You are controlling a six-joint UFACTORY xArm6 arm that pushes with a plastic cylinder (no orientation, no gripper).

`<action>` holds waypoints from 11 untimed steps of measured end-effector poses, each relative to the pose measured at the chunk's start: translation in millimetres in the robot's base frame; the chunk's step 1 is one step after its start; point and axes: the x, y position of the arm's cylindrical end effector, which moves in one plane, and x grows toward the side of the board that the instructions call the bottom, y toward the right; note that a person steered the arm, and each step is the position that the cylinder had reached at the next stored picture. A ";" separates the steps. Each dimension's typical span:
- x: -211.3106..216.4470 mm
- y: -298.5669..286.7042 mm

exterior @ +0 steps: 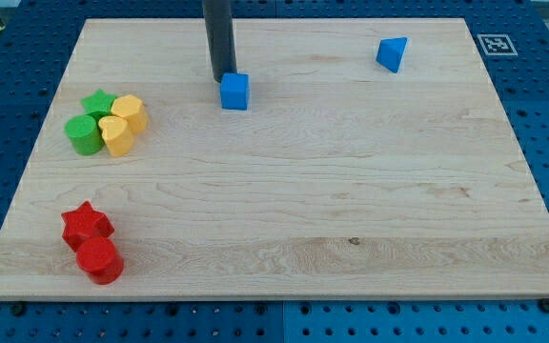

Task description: Drag your arm diagonally away from the cube

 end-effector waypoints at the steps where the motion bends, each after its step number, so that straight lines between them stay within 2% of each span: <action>1: 0.0 -2.9; 2: 0.0 -24.9; 10: -1.3 -66.9; 11: -12.9 -76.5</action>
